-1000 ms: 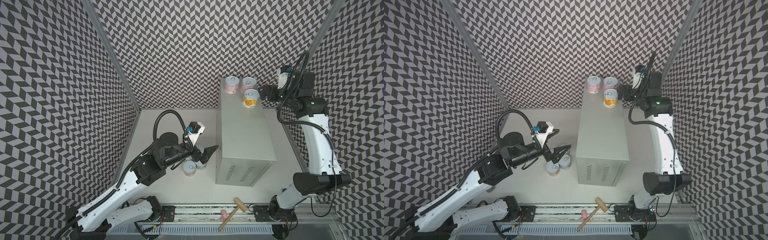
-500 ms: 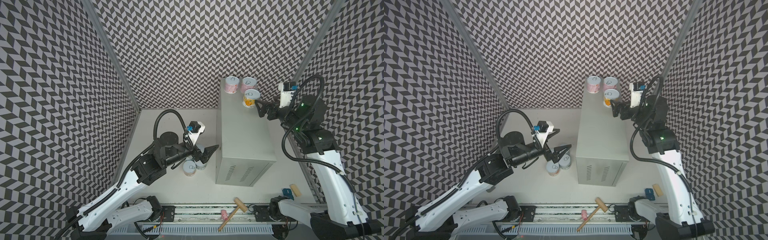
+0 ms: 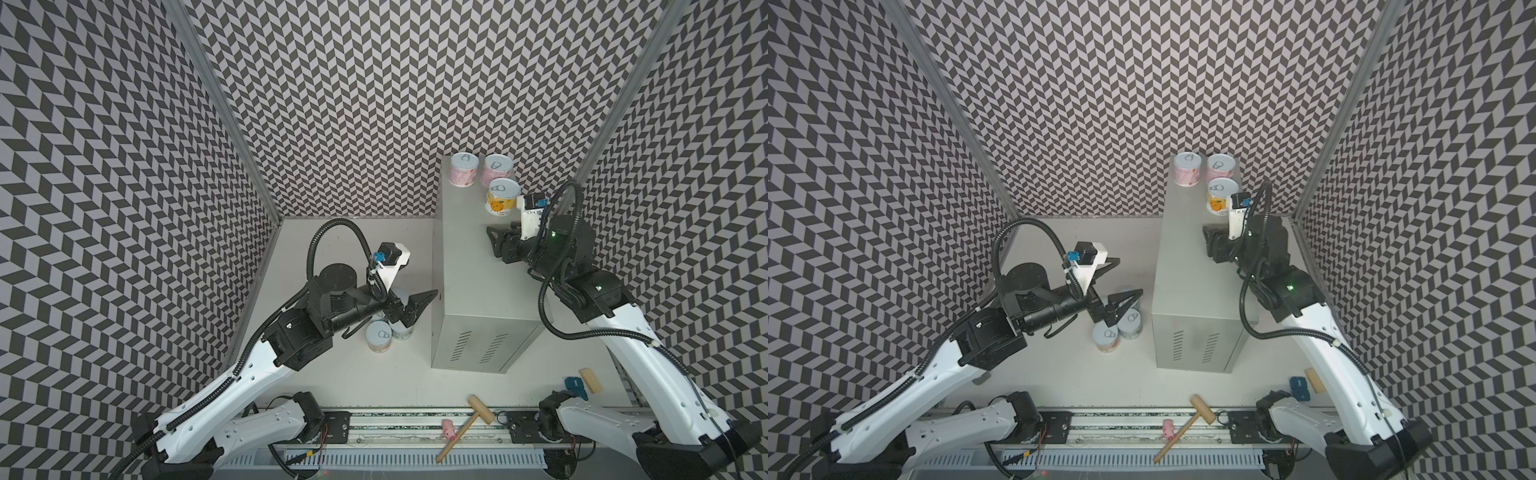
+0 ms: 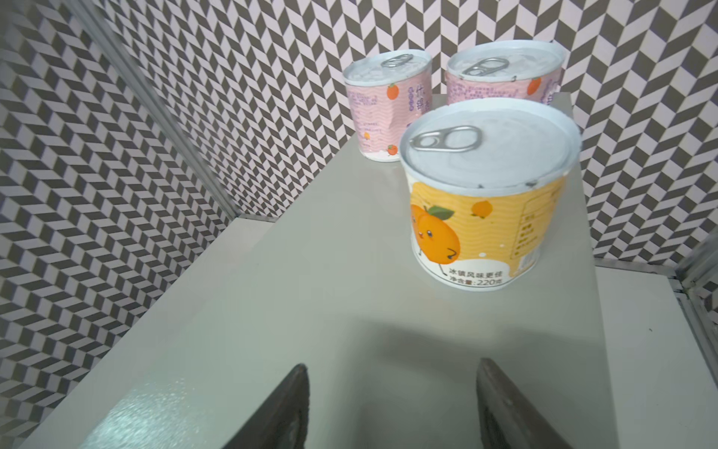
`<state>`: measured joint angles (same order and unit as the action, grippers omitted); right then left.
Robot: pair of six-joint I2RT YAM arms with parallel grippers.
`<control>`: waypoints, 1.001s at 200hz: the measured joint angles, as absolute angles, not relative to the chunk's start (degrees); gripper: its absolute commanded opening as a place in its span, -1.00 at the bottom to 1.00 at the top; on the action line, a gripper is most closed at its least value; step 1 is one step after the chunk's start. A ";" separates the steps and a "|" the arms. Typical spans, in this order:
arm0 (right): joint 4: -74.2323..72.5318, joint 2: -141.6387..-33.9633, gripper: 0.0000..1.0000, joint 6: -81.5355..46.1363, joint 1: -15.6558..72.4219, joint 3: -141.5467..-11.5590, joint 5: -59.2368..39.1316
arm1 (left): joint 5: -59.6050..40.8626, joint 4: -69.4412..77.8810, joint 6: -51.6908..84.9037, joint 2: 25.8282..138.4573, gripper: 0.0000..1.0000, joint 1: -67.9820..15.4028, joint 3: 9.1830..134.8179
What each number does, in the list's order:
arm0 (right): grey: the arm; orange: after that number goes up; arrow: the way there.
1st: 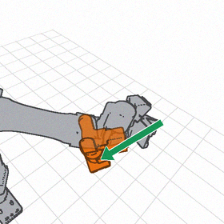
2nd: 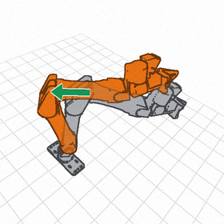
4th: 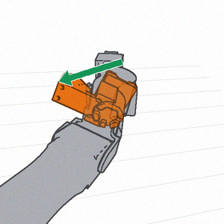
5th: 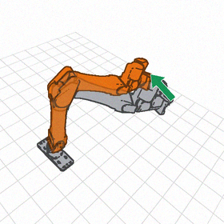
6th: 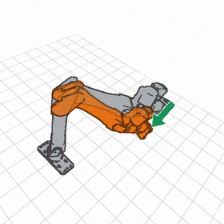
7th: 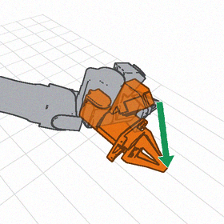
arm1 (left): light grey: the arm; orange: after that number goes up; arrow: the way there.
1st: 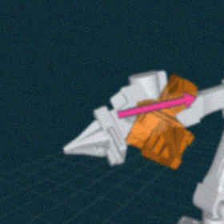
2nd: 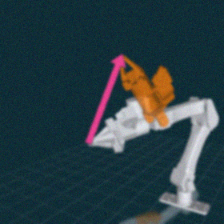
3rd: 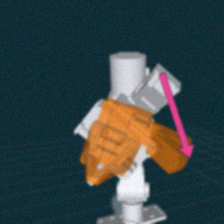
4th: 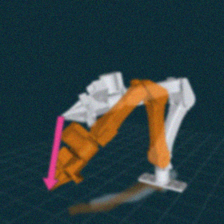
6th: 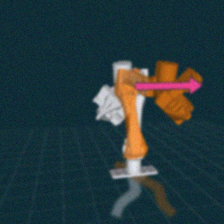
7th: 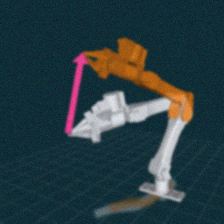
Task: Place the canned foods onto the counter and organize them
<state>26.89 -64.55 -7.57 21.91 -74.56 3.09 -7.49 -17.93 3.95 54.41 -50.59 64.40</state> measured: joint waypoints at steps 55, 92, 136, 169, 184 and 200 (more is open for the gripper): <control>23.99 -67.85 0.19 -9.41 21.98 -75.48 9.15 | -7.42 -17.93 3.92 54.30 1.00 -50.48 64.40; 23.07 -69.82 0.19 -9.52 21.98 -76.60 10.92 | -7.40 -17.89 3.92 53.84 1.00 -50.19 64.23; 22.63 -70.98 0.22 -9.56 22.00 -77.34 11.20 | -7.40 -17.78 3.92 53.43 1.00 -49.82 64.07; 22.50 -71.53 0.23 -9.65 22.00 -77.71 11.77 | -7.40 -17.74 3.92 53.12 1.00 -49.69 63.75; 22.46 -71.83 0.23 -9.67 22.00 -77.93 11.94 | -7.40 -17.69 3.90 53.06 1.00 -49.67 63.66; 22.39 -72.20 0.23 -9.74 22.00 -78.22 12.10 | -7.40 -17.67 3.90 53.01 1.00 -49.67 63.66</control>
<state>22.39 -72.20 -9.74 22.00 -78.22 12.10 -7.40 -17.67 3.90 53.01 -49.67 63.66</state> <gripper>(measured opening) 0.613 0.998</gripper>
